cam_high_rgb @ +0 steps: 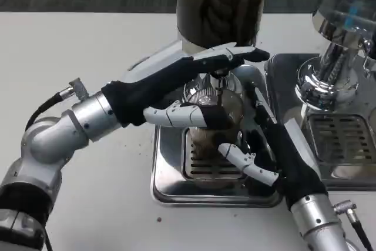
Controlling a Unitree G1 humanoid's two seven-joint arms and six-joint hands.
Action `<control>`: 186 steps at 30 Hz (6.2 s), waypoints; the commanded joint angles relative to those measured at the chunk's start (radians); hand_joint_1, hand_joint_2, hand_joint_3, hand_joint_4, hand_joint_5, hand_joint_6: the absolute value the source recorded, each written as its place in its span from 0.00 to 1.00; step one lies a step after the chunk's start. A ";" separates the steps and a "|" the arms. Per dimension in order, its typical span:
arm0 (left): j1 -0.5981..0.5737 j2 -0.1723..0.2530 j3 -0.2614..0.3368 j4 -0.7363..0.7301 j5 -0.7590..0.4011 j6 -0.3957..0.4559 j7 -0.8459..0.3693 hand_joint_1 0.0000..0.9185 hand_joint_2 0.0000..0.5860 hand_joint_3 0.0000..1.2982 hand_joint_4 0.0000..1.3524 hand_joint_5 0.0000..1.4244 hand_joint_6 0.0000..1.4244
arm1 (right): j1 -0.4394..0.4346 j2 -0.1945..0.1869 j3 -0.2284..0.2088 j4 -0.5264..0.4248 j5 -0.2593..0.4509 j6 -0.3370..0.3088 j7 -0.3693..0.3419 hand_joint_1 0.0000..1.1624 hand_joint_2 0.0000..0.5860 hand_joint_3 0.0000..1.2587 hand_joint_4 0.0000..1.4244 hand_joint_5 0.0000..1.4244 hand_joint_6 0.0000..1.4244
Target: Grasp the cup under the faucet to collect the drink, then remove the cup.
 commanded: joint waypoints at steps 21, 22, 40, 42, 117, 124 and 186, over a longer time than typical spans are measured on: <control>0.016 0.014 0.084 -0.052 -0.167 0.130 -0.114 0.00 0.15 0.14 0.05 0.05 0.05 | -0.028 0.022 -0.006 0.029 0.009 -0.023 0.011 0.46 0.43 0.02 0.00 0.00 0.03; 0.014 0.011 0.096 -0.064 -0.191 0.144 -0.125 0.00 0.15 0.14 0.05 0.05 0.05 | -0.028 0.022 -0.006 0.029 0.009 -0.023 0.010 0.46 0.43 0.02 0.00 0.00 0.03; 0.113 0.006 0.253 -0.244 -0.365 0.307 -0.229 0.00 0.17 0.18 0.09 0.09 0.08 | -0.034 0.022 -0.007 0.046 0.005 -0.050 0.010 0.46 0.42 0.00 0.00 0.00 0.04; 0.124 0.010 0.267 -0.250 -0.367 0.314 -0.229 0.00 0.17 0.18 0.10 0.09 0.08 | -0.035 0.022 -0.008 0.049 0.005 -0.052 0.010 0.47 0.42 0.00 0.00 0.00 0.04; 0.327 0.059 0.361 -0.260 -0.329 0.380 -0.189 0.00 0.27 0.26 0.19 0.13 0.12 | -0.130 0.102 0.090 0.354 -0.193 -0.129 -0.358 0.61 0.37 0.30 0.36 0.47 0.72; 0.330 0.060 0.363 -0.262 -0.329 0.377 -0.186 0.00 0.29 0.25 0.19 0.13 0.12 | -0.126 0.105 0.107 0.376 -0.250 -0.155 -0.487 0.61 0.37 0.35 0.41 0.52 0.78; 0.422 0.053 0.281 -0.349 -0.213 0.149 -0.137 0.00 0.33 0.19 0.14 0.10 0.11 | 0.263 0.036 0.008 -0.200 -0.307 -0.268 -0.607 0.81 0.22 0.51 0.52 0.66 0.94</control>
